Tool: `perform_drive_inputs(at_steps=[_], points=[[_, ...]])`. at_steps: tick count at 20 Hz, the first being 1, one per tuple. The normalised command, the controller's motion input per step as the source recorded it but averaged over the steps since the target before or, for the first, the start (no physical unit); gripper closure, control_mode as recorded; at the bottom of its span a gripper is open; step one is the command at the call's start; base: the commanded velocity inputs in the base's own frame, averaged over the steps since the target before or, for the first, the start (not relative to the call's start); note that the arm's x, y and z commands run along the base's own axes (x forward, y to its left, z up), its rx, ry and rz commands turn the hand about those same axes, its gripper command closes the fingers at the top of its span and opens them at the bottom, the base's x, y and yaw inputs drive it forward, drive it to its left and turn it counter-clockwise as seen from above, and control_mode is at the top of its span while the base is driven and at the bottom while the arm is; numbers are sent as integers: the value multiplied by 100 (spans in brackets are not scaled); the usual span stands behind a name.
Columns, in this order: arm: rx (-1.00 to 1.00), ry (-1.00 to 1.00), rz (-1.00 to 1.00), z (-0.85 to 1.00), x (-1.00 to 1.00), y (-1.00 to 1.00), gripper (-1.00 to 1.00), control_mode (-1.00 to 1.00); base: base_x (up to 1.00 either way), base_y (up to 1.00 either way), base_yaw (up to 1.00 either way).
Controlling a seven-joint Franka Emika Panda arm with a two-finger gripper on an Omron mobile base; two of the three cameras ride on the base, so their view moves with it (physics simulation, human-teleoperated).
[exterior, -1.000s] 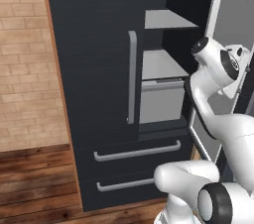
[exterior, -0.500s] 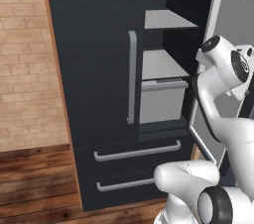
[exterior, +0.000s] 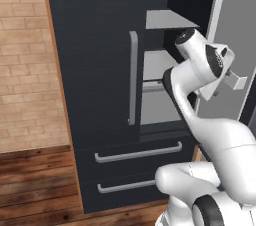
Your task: Retrieve the butter from the fridge and place it on a plate on the dining table. Then retrieve the butter knife by the fridge and place it near the plate.
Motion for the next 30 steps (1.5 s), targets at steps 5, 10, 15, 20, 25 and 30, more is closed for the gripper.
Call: perform_drive_inputs(at_steps=[5,10,15,20,25,30], points=[[24,-35,0,0,64,96,-100,-100,0,0,0],[49,-37,-3,0,77,75,-100,-100,0,0,0],[52,-34,-10,0,86,69,-100,-100,0,0,0],[47,-36,-12,0,68,48,-100,-100,0,0,0],[4,-15,-1,3,15,16,-100,-100,0,0,0],[-2,1,0,3,4,37,-100,-100,0,0,0]])
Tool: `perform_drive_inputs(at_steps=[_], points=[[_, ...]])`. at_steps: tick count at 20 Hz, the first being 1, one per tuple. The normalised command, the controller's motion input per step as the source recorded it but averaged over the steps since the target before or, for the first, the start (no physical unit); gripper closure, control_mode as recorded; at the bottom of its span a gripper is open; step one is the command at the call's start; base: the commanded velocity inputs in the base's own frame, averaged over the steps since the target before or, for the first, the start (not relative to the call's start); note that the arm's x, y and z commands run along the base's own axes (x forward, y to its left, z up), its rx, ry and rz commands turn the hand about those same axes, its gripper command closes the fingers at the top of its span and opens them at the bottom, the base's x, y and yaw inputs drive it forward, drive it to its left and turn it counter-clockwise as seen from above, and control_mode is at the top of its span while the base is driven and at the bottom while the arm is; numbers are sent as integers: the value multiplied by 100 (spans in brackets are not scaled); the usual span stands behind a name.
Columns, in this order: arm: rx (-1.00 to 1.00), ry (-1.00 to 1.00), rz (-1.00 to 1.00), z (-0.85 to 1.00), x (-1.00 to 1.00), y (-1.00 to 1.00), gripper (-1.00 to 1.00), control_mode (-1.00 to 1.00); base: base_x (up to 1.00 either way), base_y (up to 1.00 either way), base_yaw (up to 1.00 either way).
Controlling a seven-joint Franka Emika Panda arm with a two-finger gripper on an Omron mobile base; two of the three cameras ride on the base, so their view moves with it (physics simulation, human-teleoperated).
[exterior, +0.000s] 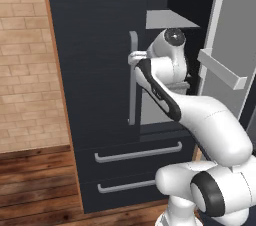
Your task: Retrieve the butter from the fridge and place it on a plate on the dining table. Then retrieve the butter knife by the fridge and place it near the plate.
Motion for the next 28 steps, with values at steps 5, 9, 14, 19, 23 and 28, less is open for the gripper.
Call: perform_drive_inputs(at_steps=[5,9,14,19,23,28], points=[[-5,15,-2,12,32,37,-100,-100,0,0,0],[0,1,0,0,27,1,-100,-100,0,0,0],[0,-2,0,0,29,0,-100,-100,0,0,0],[0,-5,0,-5,18,0,-100,-100,0,0,0],[0,-12,0,-8,24,0,-100,-100,0,0,0],[-1,-15,0,-1,31,0,-100,-100,0,0,0]])
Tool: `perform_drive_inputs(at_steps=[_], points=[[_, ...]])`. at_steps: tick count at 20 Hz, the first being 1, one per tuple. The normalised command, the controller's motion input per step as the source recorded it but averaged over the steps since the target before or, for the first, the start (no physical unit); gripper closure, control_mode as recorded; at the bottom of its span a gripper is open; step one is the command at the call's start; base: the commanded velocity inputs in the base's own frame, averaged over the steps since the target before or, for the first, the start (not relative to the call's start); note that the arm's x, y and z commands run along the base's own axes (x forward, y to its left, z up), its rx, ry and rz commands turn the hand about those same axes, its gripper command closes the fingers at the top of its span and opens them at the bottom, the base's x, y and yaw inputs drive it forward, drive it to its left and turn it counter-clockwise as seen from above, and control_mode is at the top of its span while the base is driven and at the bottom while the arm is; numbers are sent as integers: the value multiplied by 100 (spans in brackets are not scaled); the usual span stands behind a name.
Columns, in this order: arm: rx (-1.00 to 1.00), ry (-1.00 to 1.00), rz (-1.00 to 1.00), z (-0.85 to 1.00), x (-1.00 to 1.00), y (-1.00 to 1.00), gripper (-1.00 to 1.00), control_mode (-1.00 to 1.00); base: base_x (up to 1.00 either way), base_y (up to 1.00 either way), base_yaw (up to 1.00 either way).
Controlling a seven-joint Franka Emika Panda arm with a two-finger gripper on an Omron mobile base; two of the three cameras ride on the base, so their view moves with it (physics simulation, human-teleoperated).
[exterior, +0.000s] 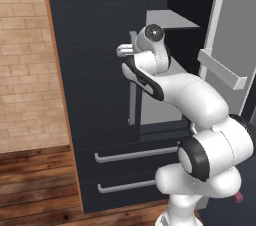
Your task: Retrieve the butter from the fridge and place it on a plate on the dining table. Then retrieve the butter knife by the fridge and place it near the plate.
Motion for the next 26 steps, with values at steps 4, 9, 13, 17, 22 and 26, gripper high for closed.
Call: perform_drive_inputs(at_steps=[4,9,13,17,22,26], points=[[-2,-2,0,0,34,0,-100,-100,0,0,0],[-2,0,0,0,38,2,-100,-100,0,0,0],[-3,0,0,0,42,4,-100,-100,0,0,0],[-1,0,0,0,39,9,-100,-100,0,0,0],[0,0,0,0,28,2,100,-100,0,0,0],[0,0,0,0,1,0,100,-100,0,0,0]])
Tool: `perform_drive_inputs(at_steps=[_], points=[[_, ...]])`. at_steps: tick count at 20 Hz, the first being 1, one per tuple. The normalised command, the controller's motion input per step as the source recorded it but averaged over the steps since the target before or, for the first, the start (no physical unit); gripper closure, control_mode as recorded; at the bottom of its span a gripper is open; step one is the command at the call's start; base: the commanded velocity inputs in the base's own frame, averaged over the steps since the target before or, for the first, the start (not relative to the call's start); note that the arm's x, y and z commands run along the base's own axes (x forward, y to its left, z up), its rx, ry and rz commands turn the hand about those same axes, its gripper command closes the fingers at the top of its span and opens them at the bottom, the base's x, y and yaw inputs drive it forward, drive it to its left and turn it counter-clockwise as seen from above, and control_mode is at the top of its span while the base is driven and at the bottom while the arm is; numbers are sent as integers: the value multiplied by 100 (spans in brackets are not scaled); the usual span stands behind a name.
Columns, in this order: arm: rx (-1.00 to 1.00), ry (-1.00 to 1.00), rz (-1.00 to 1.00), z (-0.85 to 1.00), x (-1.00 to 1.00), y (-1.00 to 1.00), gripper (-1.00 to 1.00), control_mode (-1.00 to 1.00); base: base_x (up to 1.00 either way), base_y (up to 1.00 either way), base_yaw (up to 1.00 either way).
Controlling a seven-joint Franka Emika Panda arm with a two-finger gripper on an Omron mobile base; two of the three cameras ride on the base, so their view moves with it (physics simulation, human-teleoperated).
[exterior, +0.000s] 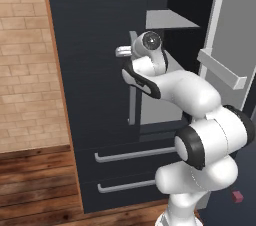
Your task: Retrieve the butter from the fridge and place it on a plate on the dining table. Then retrieve the butter knife by the fridge and place it near the plate.
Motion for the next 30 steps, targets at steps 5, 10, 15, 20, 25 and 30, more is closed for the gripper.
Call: perform_drive_inputs(at_steps=[5,10,15,20,25,30], points=[[0,0,0,0,-3,0,100,-100,0,0,0],[-1,0,0,33,-21,11,100,-100,0,0,0],[-5,0,-7,46,-37,35,100,-100,0,0,0],[0,10,-11,45,-36,33,100,-100,0,0,0],[0,9,-7,35,-55,40,100,-100,0,0,0],[-2,2,-3,27,-70,49,100,-100,0,0,0]])
